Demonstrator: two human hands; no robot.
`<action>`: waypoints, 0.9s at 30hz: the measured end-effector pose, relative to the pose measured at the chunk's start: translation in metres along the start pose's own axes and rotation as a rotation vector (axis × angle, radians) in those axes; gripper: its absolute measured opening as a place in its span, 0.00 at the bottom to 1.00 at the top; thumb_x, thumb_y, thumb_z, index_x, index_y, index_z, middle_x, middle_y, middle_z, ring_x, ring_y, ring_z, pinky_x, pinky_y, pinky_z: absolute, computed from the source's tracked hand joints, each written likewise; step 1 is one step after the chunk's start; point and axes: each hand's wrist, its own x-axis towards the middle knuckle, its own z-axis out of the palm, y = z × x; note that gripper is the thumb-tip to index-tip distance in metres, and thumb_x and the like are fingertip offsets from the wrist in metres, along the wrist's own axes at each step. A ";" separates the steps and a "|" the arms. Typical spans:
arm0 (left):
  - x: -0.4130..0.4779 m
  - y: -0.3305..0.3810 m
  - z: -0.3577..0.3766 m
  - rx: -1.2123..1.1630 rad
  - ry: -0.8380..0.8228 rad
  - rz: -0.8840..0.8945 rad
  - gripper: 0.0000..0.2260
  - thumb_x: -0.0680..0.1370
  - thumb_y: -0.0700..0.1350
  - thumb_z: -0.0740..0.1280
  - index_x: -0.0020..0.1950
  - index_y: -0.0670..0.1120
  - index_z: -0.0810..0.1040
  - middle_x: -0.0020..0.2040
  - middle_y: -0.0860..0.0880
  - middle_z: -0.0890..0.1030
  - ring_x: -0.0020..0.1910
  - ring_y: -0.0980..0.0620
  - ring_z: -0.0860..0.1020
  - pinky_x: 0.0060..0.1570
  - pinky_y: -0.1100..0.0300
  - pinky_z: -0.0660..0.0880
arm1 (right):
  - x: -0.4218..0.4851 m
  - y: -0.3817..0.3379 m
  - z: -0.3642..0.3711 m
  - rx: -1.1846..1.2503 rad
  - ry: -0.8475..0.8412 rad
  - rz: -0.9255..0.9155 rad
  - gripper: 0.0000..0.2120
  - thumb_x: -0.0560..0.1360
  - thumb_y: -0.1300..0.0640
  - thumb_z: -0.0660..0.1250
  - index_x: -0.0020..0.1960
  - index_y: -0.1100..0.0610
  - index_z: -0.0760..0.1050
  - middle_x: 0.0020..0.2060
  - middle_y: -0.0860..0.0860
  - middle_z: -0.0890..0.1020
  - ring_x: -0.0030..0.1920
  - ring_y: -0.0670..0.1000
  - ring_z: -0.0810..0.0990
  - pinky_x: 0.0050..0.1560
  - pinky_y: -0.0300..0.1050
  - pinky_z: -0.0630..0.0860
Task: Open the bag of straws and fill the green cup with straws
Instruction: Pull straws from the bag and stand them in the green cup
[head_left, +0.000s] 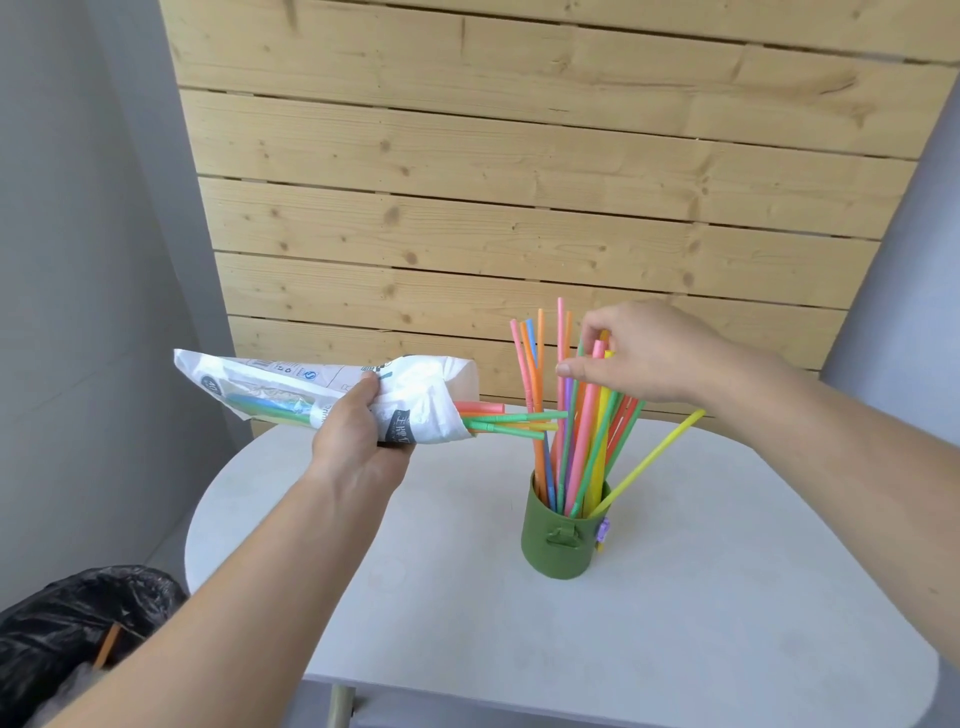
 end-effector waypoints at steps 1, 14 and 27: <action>0.000 0.000 0.000 0.001 0.004 0.000 0.15 0.82 0.41 0.72 0.68 0.43 0.79 0.57 0.45 0.87 0.51 0.47 0.87 0.57 0.46 0.84 | -0.001 0.000 -0.002 -0.008 0.033 0.002 0.24 0.67 0.27 0.65 0.44 0.48 0.76 0.39 0.47 0.80 0.43 0.51 0.78 0.41 0.47 0.77; 0.002 -0.003 0.001 0.001 0.011 0.004 0.16 0.81 0.40 0.72 0.69 0.43 0.78 0.58 0.45 0.87 0.53 0.46 0.88 0.53 0.46 0.84 | -0.009 -0.002 -0.002 0.032 0.325 0.059 0.21 0.75 0.35 0.62 0.55 0.50 0.76 0.52 0.49 0.77 0.51 0.53 0.78 0.42 0.46 0.71; -0.008 -0.001 0.009 0.020 -0.020 0.052 0.18 0.80 0.41 0.74 0.70 0.41 0.78 0.60 0.45 0.87 0.52 0.46 0.89 0.45 0.45 0.86 | -0.081 -0.077 0.048 0.633 0.170 0.304 0.29 0.73 0.27 0.48 0.46 0.49 0.74 0.35 0.50 0.83 0.39 0.56 0.81 0.43 0.50 0.77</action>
